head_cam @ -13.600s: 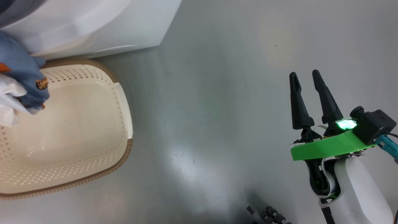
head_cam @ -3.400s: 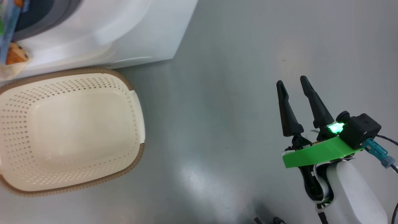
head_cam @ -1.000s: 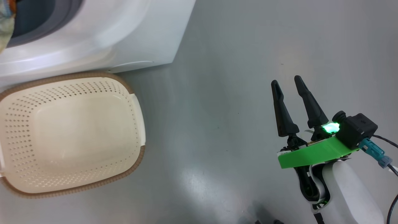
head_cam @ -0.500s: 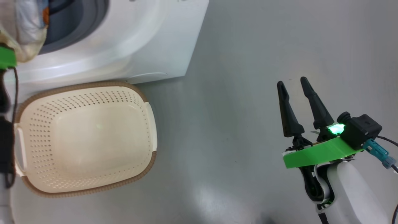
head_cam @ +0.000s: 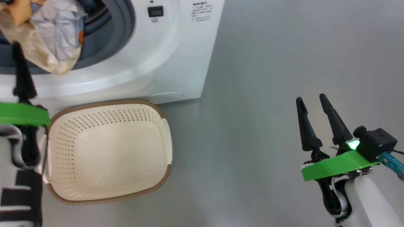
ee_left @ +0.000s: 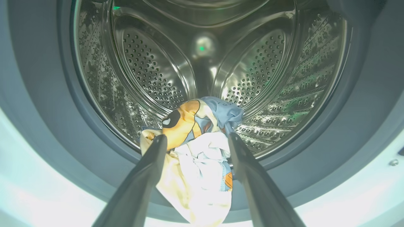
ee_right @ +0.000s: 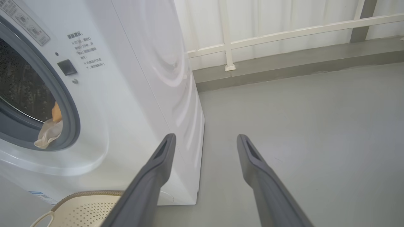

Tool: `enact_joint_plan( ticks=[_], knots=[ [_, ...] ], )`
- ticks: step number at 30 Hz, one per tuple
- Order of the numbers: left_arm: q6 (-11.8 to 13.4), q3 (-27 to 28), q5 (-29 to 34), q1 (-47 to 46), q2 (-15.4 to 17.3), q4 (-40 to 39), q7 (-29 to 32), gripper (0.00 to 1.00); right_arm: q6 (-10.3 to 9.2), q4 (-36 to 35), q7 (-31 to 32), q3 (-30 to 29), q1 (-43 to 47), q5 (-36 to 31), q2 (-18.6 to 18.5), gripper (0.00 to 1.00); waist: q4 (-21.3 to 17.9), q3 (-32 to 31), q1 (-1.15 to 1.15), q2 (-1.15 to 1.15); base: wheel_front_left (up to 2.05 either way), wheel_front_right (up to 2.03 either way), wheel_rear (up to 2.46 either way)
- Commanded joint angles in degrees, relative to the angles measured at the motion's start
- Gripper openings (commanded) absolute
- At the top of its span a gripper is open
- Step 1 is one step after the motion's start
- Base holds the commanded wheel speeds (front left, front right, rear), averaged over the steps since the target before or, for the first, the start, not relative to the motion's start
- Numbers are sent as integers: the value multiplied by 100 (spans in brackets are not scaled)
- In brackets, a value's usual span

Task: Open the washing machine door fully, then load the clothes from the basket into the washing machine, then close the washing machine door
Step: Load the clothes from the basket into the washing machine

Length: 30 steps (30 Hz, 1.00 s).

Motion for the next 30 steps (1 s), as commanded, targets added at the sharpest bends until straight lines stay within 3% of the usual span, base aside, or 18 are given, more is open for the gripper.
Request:
enact_joint_plan(
  ticks=[1,19,30],
  knots=[
    [3,174,65,153,201,-203,-30,100,32,-105,-46,84,131,-20,-74,100,165,-225,0,0,0,0,0],
    [3,408,339,1835,-139,-1006,-30,100,32,37,-46,-37,762,65,-335,100,597,-1295,0,0,0,0,0],
    [3,499,451,2907,-169,-1537,-30,100,32,34,-46,-155,1146,108,-371,100,690,-1691,0,0,0,0,0]
  ],
)
